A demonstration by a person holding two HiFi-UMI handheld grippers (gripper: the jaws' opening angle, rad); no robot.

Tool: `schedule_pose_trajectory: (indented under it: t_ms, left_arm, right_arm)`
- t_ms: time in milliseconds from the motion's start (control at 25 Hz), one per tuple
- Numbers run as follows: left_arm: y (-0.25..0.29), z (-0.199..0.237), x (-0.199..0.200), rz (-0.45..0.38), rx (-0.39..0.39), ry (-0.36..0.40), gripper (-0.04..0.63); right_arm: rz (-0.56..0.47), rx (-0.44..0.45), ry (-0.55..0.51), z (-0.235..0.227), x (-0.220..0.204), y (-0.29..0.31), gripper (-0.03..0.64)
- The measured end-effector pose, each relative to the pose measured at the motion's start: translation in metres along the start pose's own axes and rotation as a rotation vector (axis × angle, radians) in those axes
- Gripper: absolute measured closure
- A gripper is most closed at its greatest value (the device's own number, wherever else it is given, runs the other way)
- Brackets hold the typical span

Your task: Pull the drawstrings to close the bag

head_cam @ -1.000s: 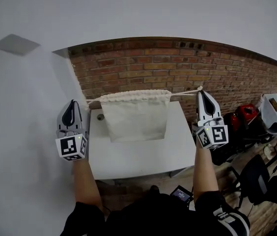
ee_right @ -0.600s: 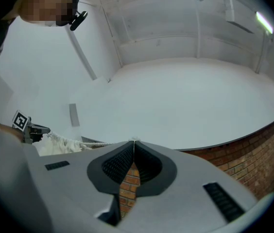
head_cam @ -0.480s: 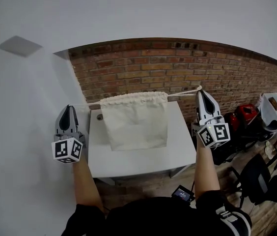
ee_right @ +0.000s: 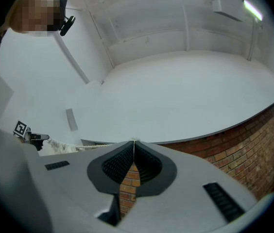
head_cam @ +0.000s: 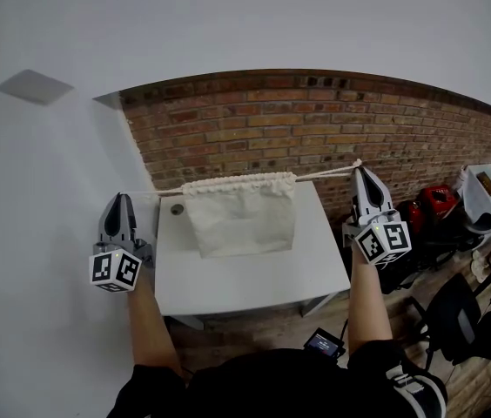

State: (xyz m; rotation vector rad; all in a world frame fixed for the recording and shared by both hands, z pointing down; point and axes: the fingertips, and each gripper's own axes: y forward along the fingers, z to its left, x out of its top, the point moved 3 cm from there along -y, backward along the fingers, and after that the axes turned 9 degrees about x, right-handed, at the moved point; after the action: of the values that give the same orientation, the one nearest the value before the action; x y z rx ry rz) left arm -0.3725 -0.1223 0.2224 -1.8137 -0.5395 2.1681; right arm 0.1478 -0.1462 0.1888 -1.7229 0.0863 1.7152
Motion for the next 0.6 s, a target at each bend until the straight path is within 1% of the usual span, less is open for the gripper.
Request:
schedule_pose_trajectory:
  t_ms: [80,160,320,480,600]
  left_arm:
    - [-0.001,-0.001,-0.001,0.006,-0.006,-0.019,0.577]
    - [-0.001,-0.001,-0.002,0.014,-0.001,-0.021,0.577]
    - [0.0,0.002,0.0,0.002,0.035,-0.016,0.577]
    - [-0.006,0.001,0.005,-0.025,0.051,-0.013,0.577]
    - [-0.01,0.001,0.007,-0.036,0.047,-0.032,0.577]
  right_arm:
    - [-0.006,-0.004,0.012,-0.003,0.001,-0.002,0.607]
    - [-0.009,-0.008,0.015,-0.005,0.002,-0.004,0.607]
    - [-0.015,-0.014,0.027,-0.01,0.004,-0.006,0.607]
    - [-0.037,-0.009,0.102,-0.013,0.003,-0.012,0.607]
    - [-0.049,-0.007,0.135,-0.016,0.002,-0.017,0.607]
